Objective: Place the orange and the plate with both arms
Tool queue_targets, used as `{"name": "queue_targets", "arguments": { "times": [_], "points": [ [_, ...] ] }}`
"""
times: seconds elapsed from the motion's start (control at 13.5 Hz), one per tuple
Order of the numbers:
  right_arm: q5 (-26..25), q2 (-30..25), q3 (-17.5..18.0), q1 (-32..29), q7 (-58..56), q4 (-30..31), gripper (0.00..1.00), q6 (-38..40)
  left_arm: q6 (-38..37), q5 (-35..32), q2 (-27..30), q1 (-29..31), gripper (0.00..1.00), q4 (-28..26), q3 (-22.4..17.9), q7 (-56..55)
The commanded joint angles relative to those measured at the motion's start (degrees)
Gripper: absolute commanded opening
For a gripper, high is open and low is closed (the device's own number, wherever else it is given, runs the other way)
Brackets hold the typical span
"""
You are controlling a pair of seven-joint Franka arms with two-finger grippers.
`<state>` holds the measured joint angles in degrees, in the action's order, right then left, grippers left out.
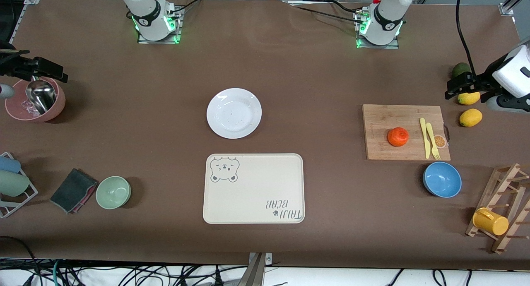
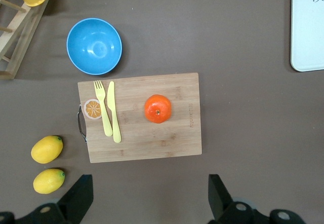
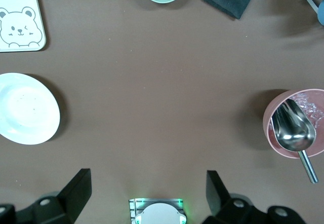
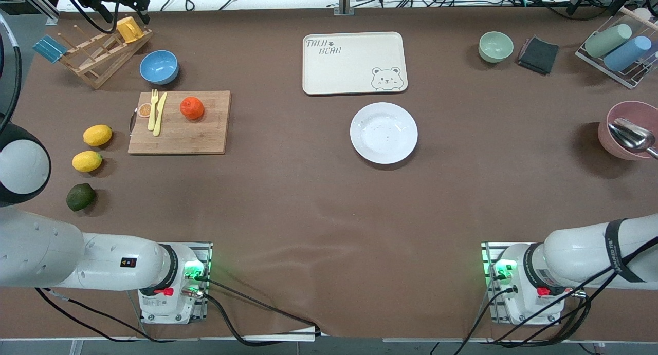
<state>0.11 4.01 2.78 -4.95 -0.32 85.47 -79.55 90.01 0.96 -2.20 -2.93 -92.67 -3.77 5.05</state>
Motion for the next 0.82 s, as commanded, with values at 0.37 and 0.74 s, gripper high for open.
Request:
{"name": "queue_targets", "arguments": {
  "times": [0.37, 0.74],
  "points": [
    [0.9, 0.5, -0.1, -0.2, 0.0, -1.4, 1.00, 1.0, -0.4, -0.3, -0.8, 0.1, 1.00, 1.6, 0.1, 0.4],
    [0.9, 0.5, -0.1, -0.2, 0.0, -1.4, 1.00, 1.0, 2.1, -0.3, -3.2, -0.1, 1.00, 1.7, 0.2, 0.0]
  ]
}}
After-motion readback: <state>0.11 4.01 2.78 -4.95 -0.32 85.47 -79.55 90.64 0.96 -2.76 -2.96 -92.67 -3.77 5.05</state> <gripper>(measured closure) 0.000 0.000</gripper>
